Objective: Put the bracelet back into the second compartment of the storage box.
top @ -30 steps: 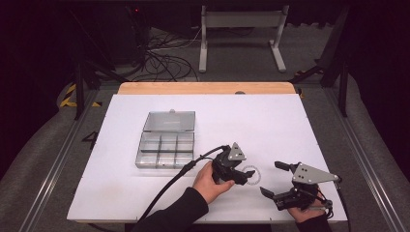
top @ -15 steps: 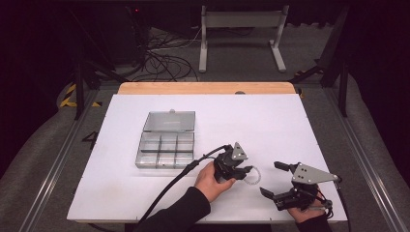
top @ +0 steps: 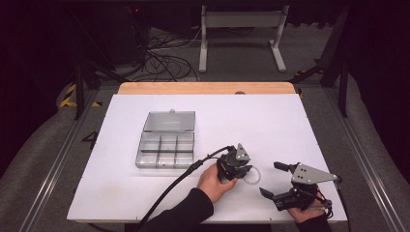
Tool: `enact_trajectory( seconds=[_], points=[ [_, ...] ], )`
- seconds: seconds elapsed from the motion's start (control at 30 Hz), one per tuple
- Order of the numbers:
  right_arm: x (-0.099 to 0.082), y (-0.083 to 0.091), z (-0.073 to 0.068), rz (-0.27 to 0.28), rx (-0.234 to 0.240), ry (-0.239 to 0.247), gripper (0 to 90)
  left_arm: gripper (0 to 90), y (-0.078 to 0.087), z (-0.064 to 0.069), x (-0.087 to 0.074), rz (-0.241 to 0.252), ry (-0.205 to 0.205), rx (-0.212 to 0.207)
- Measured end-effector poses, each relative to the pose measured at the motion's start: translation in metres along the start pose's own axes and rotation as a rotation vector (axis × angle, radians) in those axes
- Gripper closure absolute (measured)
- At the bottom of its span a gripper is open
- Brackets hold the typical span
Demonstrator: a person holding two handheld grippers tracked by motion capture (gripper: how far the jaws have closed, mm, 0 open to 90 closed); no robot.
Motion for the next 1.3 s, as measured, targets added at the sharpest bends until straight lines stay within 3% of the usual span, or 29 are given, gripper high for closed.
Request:
enact_trajectory(
  seconds=[0.4,0.77,1.3],
  points=[
    [0.000,-0.001,0.000,-0.006,0.003,-0.001,2.8,84.2,-0.005,-0.001,-0.001,-0.027,-0.005,0.023],
    [0.000,0.000,0.000,-0.005,0.003,0.000,2.8,84.7,-0.001,-0.002,0.001,-0.011,-0.004,0.002],
    [0.000,-0.001,0.000,-0.006,-0.003,0.006,2.8,84.7,0.049,0.001,0.016,0.098,-0.053,-0.001]
  ],
)
Point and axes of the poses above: each handheld gripper's, and its own axes: y roughly backward along the jaws, x roughly out of its top, z roughly to its right, the point moved 3 cm from there along -y, roughly forward along the jaws, and after that the axes turned 9 degrees about -y, right-handed, at the moved point
